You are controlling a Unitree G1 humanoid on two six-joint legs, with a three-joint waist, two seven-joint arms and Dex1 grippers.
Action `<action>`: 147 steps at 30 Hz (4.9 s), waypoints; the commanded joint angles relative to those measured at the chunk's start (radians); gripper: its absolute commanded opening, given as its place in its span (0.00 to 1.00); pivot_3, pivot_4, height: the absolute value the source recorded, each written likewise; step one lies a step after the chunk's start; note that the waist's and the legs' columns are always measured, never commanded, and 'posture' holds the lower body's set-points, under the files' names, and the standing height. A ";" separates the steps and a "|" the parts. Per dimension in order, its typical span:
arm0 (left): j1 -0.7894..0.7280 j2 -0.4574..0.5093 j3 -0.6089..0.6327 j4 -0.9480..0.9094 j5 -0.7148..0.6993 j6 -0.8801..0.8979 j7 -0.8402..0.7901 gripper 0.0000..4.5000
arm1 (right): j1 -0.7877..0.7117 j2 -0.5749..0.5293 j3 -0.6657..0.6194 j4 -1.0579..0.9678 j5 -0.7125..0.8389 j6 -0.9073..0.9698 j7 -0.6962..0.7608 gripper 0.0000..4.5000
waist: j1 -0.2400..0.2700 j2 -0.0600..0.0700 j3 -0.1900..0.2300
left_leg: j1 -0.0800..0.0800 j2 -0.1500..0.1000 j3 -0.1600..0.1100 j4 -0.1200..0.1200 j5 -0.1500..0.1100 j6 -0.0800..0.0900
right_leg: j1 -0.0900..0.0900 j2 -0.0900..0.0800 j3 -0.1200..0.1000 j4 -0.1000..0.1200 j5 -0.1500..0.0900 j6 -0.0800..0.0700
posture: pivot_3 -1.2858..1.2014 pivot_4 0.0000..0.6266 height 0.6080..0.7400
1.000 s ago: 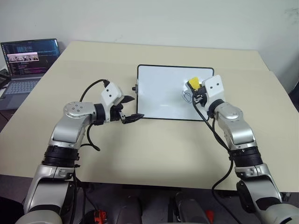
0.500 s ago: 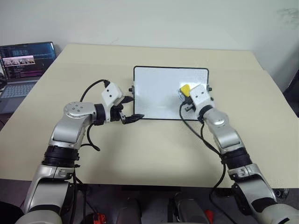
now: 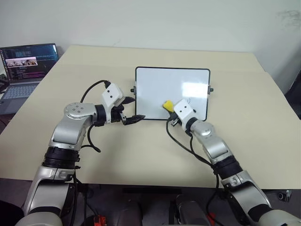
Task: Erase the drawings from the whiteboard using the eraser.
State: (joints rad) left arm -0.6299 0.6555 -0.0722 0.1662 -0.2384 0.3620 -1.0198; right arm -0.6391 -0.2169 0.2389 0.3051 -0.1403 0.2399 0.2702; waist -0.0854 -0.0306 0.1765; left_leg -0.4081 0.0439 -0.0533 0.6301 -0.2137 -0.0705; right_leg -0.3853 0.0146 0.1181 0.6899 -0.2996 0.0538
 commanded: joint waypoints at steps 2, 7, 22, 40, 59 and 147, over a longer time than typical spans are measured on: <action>-0.023 0.012 0.024 -0.018 -0.002 -0.021 -0.003 1.00 | -0.023 -0.091 -0.119 0.121 -0.021 0.014 -0.095 0.22 | 0.009 -0.001 -0.001 | 0.000 0.000 -0.001 0.000 0.000 0.000 | 0.001 0.000 -0.001 0.000 0.000 0.000 | 0.52 0.24 1.00; -0.034 0.004 0.017 -0.005 -0.001 -0.027 -0.004 1.00 | -0.008 -0.152 -0.161 0.187 -0.014 -0.026 -0.122 0.22 | 0.010 -0.002 -0.001 | 0.009 0.000 -0.001 -0.001 0.000 0.000 | 0.011 0.000 -0.001 -0.005 0.000 0.000 | 0.52 0.24 1.00; -0.047 0.005 0.014 0.013 0.002 -0.035 -0.017 1.00 | 0.141 -0.050 -0.010 0.007 -0.011 -0.001 0.059 0.22 | -0.021 -0.006 -0.004 | 0.011 0.002 0.001 -0.002 0.000 0.000 | 0.013 0.001 0.002 -0.008 -0.002 0.004 | 0.52 0.24 1.00; -0.036 0.013 0.022 0.004 0.002 -0.033 -0.006 1.00 | 0.006 -0.091 -0.125 0.197 -0.054 0.071 -0.139 0.22 | -0.018 -0.006 -0.004 | 0.011 0.001 0.001 -0.001 0.000 0.000 | 0.014 0.001 0.002 -0.009 -0.001 0.007 | 0.52 0.24 1.00; -0.083 -0.024 0.023 -0.009 -0.074 -0.001 -0.079 1.00 | 0.172 -0.108 -0.234 -0.303 0.203 0.138 0.102 0.22 | 0.000 -0.005 -0.001 | 0.005 0.000 0.001 -0.003 0.001 0.002 | 0.009 0.001 0.005 -0.010 -0.001 0.006 | 0.52 0.24 1.00; -0.182 -0.525 -0.250 0.242 0.169 -0.308 0.041 1.00 | 0.180 -0.544 -0.560 -0.055 0.355 0.632 0.107 0.39 | 0.050 0.009 0.005 | -0.009 -0.004 0.001 -0.001 -0.005 0.005 | -0.003 -0.001 0.003 -0.009 -0.006 0.001 | 0.52 0.24 1.00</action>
State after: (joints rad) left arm -0.8096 0.1334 -0.3370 0.4529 -0.0555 0.0580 -0.9741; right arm -0.4537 -0.7415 -0.3204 0.2748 0.2237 0.8873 0.3827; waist -0.0356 -0.0215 0.1811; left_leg -0.4174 0.0402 -0.0523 0.6288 -0.2188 -0.0653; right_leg -0.3886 0.0135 0.1210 0.6806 -0.3051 0.0548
